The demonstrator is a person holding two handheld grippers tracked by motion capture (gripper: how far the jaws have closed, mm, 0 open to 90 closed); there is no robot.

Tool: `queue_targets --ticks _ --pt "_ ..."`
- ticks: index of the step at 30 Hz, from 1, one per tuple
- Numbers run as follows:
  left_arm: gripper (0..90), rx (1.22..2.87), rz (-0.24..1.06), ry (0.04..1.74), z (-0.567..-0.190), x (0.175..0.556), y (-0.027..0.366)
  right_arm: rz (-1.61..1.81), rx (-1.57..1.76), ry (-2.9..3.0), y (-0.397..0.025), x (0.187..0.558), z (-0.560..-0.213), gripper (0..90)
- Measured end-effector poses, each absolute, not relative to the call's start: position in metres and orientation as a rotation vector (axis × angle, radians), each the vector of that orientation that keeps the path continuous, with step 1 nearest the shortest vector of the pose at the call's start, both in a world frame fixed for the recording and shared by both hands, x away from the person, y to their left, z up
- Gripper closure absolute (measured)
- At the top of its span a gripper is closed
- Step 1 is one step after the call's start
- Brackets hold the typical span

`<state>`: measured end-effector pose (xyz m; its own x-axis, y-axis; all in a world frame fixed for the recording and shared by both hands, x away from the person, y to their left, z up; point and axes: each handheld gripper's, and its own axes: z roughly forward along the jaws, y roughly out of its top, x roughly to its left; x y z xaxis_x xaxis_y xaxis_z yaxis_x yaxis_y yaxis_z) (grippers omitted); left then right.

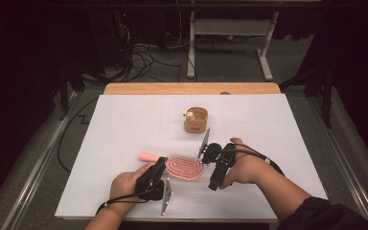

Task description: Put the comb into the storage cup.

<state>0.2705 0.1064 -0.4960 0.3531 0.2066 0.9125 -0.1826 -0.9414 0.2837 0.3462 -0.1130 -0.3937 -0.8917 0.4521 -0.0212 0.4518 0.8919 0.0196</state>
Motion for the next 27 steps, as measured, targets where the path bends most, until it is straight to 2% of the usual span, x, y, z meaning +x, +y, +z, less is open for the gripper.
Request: queue_targets --ticks 27 --pt "80.5 2.267 1.580 0.096 -0.491 0.274 0.112 -0.064 0.831 3.003 -0.168 0.350 -0.435 0.4"
